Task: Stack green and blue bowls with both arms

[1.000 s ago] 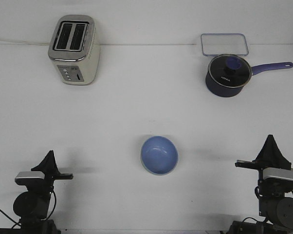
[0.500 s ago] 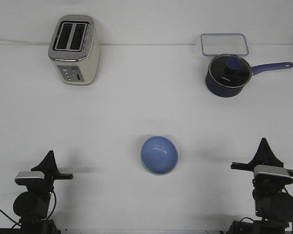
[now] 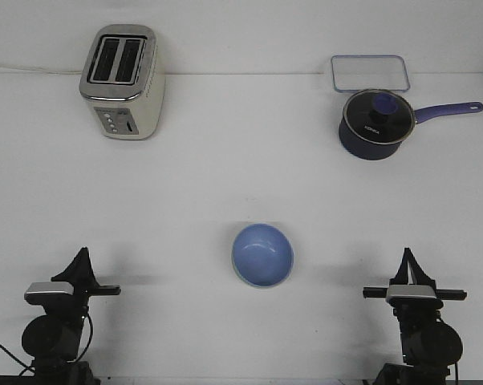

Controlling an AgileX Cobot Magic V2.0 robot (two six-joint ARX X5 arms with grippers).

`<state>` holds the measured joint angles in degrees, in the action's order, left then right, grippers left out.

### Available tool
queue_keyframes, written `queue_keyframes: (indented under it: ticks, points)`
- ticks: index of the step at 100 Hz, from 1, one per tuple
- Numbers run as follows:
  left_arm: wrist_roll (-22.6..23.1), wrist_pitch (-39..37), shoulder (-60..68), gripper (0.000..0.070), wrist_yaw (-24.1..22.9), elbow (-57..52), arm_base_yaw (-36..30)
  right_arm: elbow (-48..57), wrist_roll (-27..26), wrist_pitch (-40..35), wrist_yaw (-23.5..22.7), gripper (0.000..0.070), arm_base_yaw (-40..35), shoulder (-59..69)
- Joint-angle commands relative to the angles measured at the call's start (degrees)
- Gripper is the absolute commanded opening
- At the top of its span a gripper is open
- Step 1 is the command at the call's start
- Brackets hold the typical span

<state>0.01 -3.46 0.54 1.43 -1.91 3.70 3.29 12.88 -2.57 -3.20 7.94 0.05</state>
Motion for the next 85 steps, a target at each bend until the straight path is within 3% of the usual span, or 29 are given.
queue_keyframes:
  ticks: [1,85]
  points:
    - [-0.5,-0.9,0.1,0.0015,0.0,1.1,0.0,-2.1,0.3,2.8,-0.1,0.0,-0.2,0.0]
    - [-0.5,-0.9,0.1,0.0015,0.0,1.0,0.0,-2.6,0.6,3.6,0.2,0.0,-1.2,0.0]
